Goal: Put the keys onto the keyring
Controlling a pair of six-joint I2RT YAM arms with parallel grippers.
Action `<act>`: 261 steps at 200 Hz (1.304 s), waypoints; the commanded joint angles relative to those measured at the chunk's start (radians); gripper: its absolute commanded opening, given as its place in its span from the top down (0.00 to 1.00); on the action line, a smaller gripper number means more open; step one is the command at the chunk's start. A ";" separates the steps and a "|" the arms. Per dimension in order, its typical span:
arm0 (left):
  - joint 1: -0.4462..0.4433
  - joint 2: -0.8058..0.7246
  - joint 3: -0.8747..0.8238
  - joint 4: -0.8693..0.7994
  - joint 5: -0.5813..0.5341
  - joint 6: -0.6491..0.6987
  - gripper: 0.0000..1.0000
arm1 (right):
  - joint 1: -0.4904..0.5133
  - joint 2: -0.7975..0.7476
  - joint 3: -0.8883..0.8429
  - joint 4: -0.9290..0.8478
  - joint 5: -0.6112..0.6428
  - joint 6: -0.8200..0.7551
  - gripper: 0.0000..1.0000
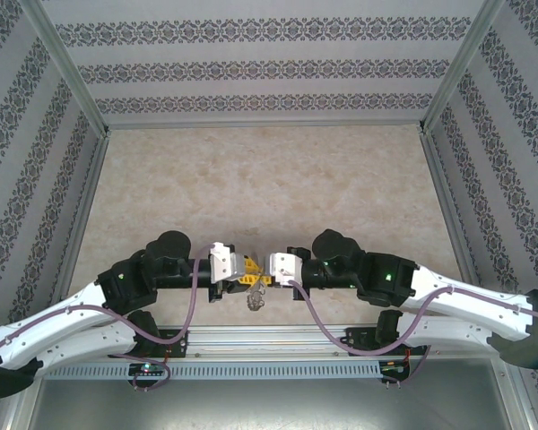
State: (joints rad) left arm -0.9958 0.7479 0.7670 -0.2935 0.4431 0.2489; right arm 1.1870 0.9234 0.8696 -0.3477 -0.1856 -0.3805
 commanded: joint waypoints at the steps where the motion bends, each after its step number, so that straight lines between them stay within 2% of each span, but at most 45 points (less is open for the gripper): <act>1: -0.015 0.015 0.050 -0.100 0.003 0.056 0.98 | -0.005 0.012 0.051 -0.004 -0.032 0.000 1.00; 4: -0.015 0.015 0.048 -0.102 0.003 0.058 1.00 | -0.004 0.011 0.051 -0.005 -0.033 0.001 1.00; 50: -0.015 -0.045 0.005 -0.035 -0.004 0.044 1.00 | -0.003 -0.007 0.039 -0.003 -0.024 0.005 1.00; 101: -0.015 -0.177 -0.099 0.202 0.024 -0.036 1.00 | -0.004 -0.009 0.015 0.035 -0.056 0.033 1.00; 159: -0.015 -0.170 -0.170 0.377 0.073 -0.087 1.00 | -0.003 0.035 0.051 0.029 -0.078 0.029 1.00; 175: -0.015 -0.170 -0.182 0.415 0.075 -0.095 1.00 | -0.003 0.040 0.051 0.022 -0.065 0.034 0.95; 200: -0.015 -0.170 -0.181 0.415 0.073 -0.096 1.00 | -0.004 0.004 0.034 0.030 -0.034 0.040 0.78; 220: -0.016 -0.174 -0.183 0.408 0.066 -0.095 1.00 | -0.003 -0.054 0.000 0.066 -0.018 0.038 0.71; 261: -0.015 -0.173 -0.183 0.381 0.055 -0.091 1.00 | 0.002 -0.118 -0.018 0.078 0.004 0.032 0.72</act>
State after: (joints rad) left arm -1.0004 0.5873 0.5770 0.0288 0.4877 0.1738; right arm 1.1870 0.8341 0.8619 -0.3042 -0.2081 -0.3466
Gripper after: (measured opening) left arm 0.046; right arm 0.290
